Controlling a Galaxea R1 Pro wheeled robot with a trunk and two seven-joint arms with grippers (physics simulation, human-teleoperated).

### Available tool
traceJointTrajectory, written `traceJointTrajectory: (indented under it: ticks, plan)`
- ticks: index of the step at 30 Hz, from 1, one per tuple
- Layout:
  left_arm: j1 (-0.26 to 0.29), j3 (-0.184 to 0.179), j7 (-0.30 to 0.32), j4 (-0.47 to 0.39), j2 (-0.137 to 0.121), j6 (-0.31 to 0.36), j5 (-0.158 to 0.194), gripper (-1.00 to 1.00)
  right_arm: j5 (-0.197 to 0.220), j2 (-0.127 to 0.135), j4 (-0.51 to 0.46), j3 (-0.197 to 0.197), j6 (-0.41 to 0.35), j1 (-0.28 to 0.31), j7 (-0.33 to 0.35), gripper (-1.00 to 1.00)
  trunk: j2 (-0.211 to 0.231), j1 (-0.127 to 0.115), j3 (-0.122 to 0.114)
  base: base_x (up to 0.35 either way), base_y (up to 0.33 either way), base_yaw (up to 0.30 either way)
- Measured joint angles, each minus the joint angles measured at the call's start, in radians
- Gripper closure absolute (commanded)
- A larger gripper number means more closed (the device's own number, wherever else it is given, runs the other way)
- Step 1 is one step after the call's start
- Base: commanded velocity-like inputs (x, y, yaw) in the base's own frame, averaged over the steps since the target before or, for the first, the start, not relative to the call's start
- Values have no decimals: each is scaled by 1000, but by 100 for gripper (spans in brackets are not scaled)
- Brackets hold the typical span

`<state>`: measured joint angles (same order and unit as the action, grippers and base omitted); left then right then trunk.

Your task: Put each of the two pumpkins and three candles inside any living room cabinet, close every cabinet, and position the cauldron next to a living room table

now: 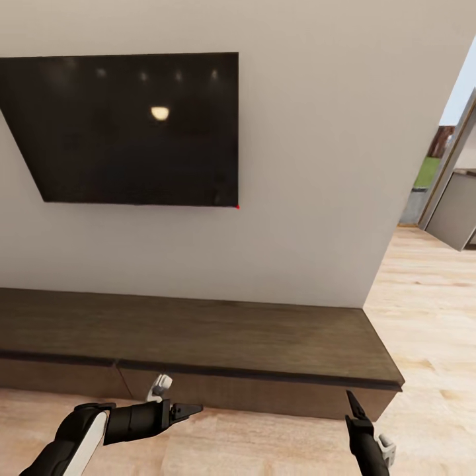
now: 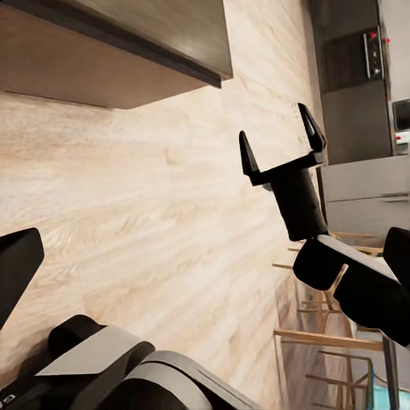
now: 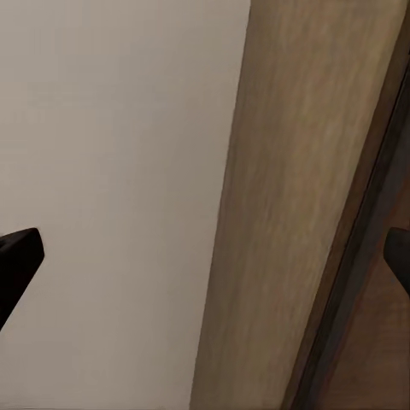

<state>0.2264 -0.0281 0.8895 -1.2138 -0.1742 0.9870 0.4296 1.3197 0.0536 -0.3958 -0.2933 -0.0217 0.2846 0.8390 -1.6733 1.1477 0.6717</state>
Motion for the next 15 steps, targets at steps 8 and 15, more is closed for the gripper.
traceJointTrajectory:
  ticks: [8, 15]
  plan:
    - [-2, 0, 1, -5, 0, 0, 0, -100, 2, 0, -1, -4, -2, 0, 46, -100, -56, 31, 25, 0, 0, 0]
    - [-3, -1, 2, -7, 0, 0, 1, -100, 2, 0, -1, -4, -1, 0, 109, -100, -105, 58, 47, 0, 0, 0]
